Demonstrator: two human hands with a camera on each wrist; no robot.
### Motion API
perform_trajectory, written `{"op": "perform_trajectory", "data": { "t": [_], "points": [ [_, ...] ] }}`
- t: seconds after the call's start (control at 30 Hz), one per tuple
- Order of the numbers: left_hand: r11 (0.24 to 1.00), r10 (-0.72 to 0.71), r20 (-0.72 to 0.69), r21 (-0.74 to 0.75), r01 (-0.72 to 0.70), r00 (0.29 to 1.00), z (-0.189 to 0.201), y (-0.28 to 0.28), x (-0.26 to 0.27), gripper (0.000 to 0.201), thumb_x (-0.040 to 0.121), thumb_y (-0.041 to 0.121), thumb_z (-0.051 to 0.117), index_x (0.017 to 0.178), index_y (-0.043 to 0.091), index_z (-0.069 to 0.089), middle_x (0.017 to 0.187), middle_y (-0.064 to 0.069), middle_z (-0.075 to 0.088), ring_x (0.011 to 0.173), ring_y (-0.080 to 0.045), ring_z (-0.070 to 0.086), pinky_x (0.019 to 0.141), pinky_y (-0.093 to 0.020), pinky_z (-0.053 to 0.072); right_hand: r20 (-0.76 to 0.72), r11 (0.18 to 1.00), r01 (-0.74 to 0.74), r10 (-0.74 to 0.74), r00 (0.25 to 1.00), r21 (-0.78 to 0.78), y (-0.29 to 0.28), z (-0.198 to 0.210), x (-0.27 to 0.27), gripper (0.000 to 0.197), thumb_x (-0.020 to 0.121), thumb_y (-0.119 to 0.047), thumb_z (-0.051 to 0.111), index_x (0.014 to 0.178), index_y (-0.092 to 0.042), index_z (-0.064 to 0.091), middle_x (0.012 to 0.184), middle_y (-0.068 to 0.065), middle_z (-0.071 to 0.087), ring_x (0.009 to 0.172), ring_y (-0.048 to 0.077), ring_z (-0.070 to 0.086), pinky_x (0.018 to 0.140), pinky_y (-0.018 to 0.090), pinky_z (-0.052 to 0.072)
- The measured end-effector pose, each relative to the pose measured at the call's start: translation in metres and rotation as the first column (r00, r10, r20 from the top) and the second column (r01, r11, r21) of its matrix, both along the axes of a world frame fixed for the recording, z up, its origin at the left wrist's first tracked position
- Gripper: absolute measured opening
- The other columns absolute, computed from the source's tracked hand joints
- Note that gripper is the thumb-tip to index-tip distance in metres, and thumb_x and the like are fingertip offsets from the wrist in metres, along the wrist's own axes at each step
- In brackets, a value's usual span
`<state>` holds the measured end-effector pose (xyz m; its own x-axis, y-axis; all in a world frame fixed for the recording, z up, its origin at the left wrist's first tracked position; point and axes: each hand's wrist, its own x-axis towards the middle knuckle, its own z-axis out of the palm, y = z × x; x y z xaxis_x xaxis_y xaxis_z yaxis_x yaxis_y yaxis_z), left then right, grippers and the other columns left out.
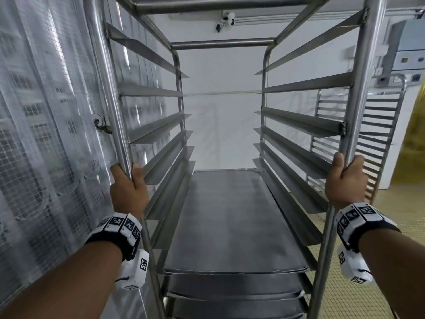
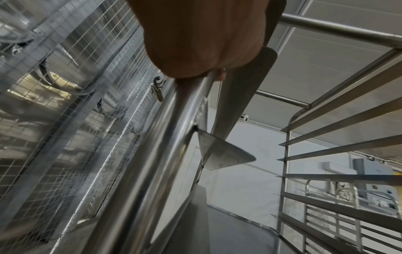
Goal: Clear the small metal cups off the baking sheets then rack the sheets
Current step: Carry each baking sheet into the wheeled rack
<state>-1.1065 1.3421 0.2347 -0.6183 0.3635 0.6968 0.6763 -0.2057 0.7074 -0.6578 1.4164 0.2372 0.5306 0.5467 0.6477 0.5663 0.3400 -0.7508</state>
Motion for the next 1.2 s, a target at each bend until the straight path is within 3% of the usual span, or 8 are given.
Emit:
{"op": "perform_trajectory", "data": {
  "t": [0.17,0.4,0.5,0.67,0.77,0.83,0.97,1.2],
  "points": [
    [0.999,0.049,-0.006,-0.007,-0.049,0.999,0.001,0.016,0.004,0.051,0.104,0.049,0.042,0.122,0.001,0.043,0.079,-0.014,0.059,0.076,-0.048,0.066,0.064,-0.04,0.045,0.023,0.996,0.013,-0.011,1.0,-0.089,0.022,0.001,0.0,0.055,0.094,-0.071,0.026,0.103,-0.018,0.035,0.082,0.023,0.059,0.073,0.042,0.061,0.069,0.057,0.053],
    [0.995,0.096,-0.01,0.016,-0.096,0.995,0.004,0.026,0.009,0.052,0.105,0.045,0.042,0.126,-0.002,0.044,0.092,-0.033,0.068,0.08,-0.051,0.066,0.065,-0.042,0.042,0.032,0.993,-0.036,0.04,0.999,-0.11,0.036,0.012,-0.004,0.048,0.105,-0.039,0.041,0.115,0.008,0.045,0.087,0.02,0.046,0.093,0.049,0.055,0.075,0.048,0.04],
    [0.995,0.098,-0.005,0.007,-0.098,0.995,0.004,0.028,0.011,0.052,0.105,0.043,0.042,0.127,-0.004,0.044,0.09,-0.033,0.065,0.079,-0.051,0.065,0.063,-0.041,0.04,0.038,0.993,-0.051,0.056,0.998,-0.105,0.038,0.012,-0.005,0.047,0.105,-0.035,0.042,0.116,0.011,0.045,0.092,0.035,0.052,0.092,0.051,0.054,0.073,0.047,0.038],
    [0.996,0.084,-0.003,0.016,-0.084,0.996,0.006,0.042,0.001,0.047,0.106,0.039,0.043,0.122,-0.004,0.045,0.084,-0.028,0.063,0.076,-0.05,0.064,0.062,-0.04,0.039,0.016,0.995,-0.074,0.075,0.997,-0.07,0.056,0.009,-0.011,0.046,0.104,-0.041,0.04,0.108,0.005,0.043,0.077,0.016,0.047,0.071,0.031,0.046,0.067,0.04,0.035],
    [0.998,0.069,0.022,0.001,-0.069,0.997,0.007,0.056,-0.007,0.045,0.106,0.038,0.044,0.12,-0.004,0.045,0.082,-0.02,0.058,0.079,-0.048,0.063,0.065,-0.039,0.038,0.005,0.997,-0.069,0.07,0.998,-0.043,0.067,0.007,-0.018,0.043,0.104,-0.043,0.04,0.107,0.0,0.041,0.069,0.01,0.047,0.068,0.03,0.049,0.065,0.04,0.038],
    [0.999,0.053,0.024,-0.013,-0.052,0.998,0.007,0.064,-0.011,0.046,0.106,0.039,0.043,0.123,-0.004,0.044,0.082,-0.024,0.061,0.079,-0.049,0.064,0.065,-0.039,0.038,-0.004,0.997,-0.054,0.054,0.999,-0.05,0.073,0.006,-0.022,0.044,0.103,-0.045,0.04,0.106,-0.001,0.042,0.066,0.003,0.044,0.067,0.032,0.052,0.063,0.041,0.041],
    [1.0,0.009,0.002,-0.01,-0.009,1.0,0.004,0.087,-0.029,0.044,0.106,0.042,0.043,0.121,0.0,0.044,0.088,-0.03,0.067,0.077,-0.048,0.067,0.063,-0.04,0.046,0.005,0.999,0.014,-0.013,1.0,-0.048,0.087,0.004,-0.034,0.048,0.101,-0.056,0.037,0.104,-0.008,0.041,0.069,0.011,0.052,0.068,0.038,0.061,0.064,0.053,0.054],
    [0.999,-0.038,-0.01,-0.019,0.038,0.999,0.002,0.134,-0.052,0.046,0.105,0.043,0.042,0.122,0.0,0.042,0.094,-0.033,0.067,0.082,-0.051,0.066,0.066,-0.042,0.045,0.027,0.995,0.077,-0.076,0.997,-0.064,0.125,0.0,-0.052,0.049,0.097,-0.066,0.032,0.103,-0.017,0.036,0.078,0.02,0.059,0.07,0.042,0.062,0.066,0.058,0.055]
  ]
}}
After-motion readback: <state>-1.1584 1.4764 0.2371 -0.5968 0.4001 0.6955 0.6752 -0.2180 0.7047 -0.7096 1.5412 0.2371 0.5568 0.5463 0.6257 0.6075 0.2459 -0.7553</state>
